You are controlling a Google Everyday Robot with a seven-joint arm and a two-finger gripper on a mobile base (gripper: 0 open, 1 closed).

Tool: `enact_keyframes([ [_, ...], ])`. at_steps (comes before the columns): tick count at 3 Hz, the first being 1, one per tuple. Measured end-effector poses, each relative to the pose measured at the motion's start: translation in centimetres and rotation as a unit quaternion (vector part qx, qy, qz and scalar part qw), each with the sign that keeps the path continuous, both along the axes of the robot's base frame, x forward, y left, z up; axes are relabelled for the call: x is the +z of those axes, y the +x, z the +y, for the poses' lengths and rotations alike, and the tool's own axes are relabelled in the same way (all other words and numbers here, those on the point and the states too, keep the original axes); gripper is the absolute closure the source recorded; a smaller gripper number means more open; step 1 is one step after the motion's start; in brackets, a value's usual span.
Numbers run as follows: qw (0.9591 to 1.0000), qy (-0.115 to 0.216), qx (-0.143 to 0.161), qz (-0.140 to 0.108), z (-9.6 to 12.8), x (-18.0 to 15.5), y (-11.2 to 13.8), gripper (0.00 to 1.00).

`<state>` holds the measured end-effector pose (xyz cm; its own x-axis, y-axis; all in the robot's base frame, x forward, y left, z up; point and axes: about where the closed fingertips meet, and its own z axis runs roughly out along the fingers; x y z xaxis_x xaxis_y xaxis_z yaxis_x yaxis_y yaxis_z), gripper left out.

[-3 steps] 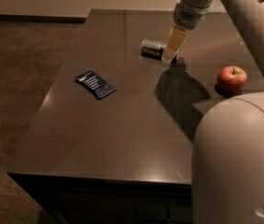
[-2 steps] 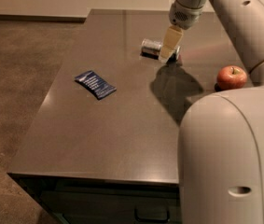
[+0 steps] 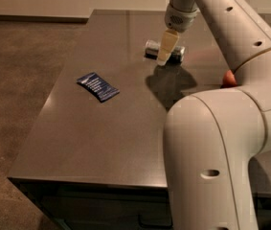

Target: Place redbull can upright

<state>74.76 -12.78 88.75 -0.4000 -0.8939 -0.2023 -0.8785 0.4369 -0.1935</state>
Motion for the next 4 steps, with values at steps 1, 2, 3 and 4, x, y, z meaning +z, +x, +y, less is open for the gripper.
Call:
enact_keyframes([
  [1,1.0000,-0.005,0.008,0.002,0.7,-0.6,0.7,0.00],
  [2,0.9998,-0.011,0.016,0.008,1.4,-1.4,1.3,0.00],
  [3,0.9994,-0.018,0.025,0.013,2.1,-2.1,1.7,0.00],
  [4,0.9991,-0.023,0.032,0.016,2.7,-2.7,2.2,0.00],
])
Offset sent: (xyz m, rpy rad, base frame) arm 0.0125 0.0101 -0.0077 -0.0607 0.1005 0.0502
